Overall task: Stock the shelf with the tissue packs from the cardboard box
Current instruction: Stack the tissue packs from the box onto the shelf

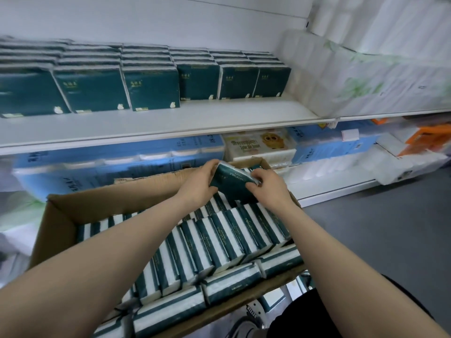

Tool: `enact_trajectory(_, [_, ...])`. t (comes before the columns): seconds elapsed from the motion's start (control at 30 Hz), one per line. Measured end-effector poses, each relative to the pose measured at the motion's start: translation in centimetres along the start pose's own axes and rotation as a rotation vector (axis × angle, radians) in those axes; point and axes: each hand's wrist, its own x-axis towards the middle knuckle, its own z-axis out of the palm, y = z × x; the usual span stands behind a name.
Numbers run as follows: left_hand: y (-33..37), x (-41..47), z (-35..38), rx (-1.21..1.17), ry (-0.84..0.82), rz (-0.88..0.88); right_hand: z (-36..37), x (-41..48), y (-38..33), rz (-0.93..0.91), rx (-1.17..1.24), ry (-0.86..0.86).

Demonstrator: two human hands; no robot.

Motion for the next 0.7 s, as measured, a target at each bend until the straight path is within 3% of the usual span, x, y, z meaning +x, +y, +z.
enact_trajectory(0.23, [1.4,-1.6,-3.1,-0.118,0.155,-0.014,-3.0,-0.2,-2.1,-0.017,0.469,-0.026])
enact_trajectory(0.4, [2.2,-1.3,-5.8,-0.172,0.327,0.007,-4.3,0.4,-4.7,-0.012,0.714,0.06])
enact_trajectory(0.7, [4.3,1.3,-10.0,-0.232,0.544,0.011,-6.8,5.4,-9.3,-0.099,0.801,0.142])
